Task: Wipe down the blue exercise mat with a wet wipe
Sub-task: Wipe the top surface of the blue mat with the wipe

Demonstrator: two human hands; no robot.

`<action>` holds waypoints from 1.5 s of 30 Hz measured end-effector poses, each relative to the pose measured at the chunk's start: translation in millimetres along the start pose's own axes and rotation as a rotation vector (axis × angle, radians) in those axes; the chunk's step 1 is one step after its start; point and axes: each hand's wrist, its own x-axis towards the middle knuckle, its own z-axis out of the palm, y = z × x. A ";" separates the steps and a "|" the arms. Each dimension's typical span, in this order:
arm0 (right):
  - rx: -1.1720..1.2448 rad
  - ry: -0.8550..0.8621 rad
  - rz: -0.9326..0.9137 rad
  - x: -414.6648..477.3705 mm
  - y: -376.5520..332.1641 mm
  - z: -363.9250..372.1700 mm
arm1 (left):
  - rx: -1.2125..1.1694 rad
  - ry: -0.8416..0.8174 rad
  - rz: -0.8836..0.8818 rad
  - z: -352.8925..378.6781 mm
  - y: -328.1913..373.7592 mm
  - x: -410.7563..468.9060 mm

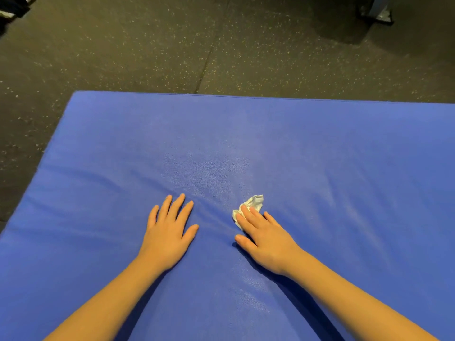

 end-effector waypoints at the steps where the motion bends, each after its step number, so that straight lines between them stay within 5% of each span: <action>1: 0.011 -0.008 -0.011 3.2 4.1 -1.3 | 0.028 -0.019 -0.001 4.2 -0.2 2.2; 9: -0.001 0.215 0.221 80.0 32.7 -11.6 | 0.144 -0.061 0.012 12.4 -4.0 2.3; 15: -0.154 0.102 -0.152 69.8 22.2 -6.1 | 0.183 -0.047 0.029 15.5 -3.7 3.7; 21: -0.080 0.300 0.234 117.8 42.8 -29.4 | 0.191 -0.028 0.043 15.9 -3.7 4.7; 28: -0.251 0.145 -0.120 110.9 47.1 -32.9 | 0.192 0.062 0.206 -4.1 -26.6 49.3; 34: -0.166 0.346 0.284 170.9 74.1 -73.6 | 0.173 -0.040 0.150 6.6 -27.7 47.4; 39: -0.261 0.199 -0.022 182.6 58.4 -77.6 | 0.176 -0.057 0.146 8.1 -29.8 48.8; 45: -0.163 0.282 0.423 217.1 87.8 -118.4 | 0.167 -0.064 0.144 8.9 -30.4 49.3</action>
